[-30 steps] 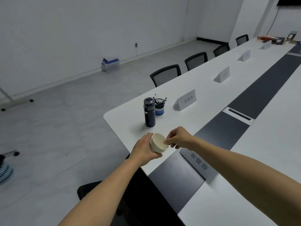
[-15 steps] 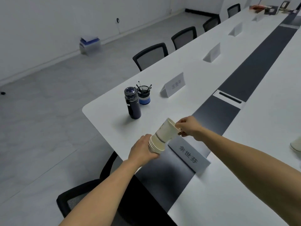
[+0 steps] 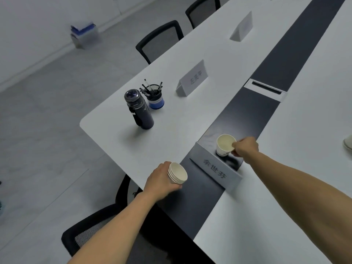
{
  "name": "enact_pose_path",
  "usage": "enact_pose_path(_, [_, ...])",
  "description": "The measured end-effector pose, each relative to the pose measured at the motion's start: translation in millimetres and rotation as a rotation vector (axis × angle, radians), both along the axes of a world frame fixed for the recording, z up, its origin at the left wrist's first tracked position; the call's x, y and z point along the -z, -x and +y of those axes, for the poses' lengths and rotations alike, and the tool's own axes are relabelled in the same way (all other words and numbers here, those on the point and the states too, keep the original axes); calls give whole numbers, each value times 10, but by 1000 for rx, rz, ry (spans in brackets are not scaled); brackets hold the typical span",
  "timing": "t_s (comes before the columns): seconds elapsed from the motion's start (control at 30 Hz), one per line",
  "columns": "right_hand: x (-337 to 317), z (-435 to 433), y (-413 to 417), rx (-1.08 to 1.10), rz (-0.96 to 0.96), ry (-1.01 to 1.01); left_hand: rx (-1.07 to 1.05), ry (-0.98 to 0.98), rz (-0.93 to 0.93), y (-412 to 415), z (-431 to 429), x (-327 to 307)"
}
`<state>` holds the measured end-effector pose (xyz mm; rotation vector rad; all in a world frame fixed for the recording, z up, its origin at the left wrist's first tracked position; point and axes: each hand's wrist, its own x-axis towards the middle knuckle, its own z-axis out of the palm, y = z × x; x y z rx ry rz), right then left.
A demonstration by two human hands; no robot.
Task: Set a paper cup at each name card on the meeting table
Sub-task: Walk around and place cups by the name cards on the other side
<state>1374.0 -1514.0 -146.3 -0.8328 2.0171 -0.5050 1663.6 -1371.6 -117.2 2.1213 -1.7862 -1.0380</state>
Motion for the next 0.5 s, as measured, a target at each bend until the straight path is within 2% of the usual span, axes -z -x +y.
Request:
enact_pose_path(0.17, [-56,51,15,-72,56,-23,-12,19,2,-17,79,-16])
enact_pose_path(0.37, [-618,170,-146,-405,435,141,-59,95,4,-123,290,-305])
enact_pose_path(0.5, [-970,304,-543,-654,527,256,-132,177,-32,-346,572,-592])
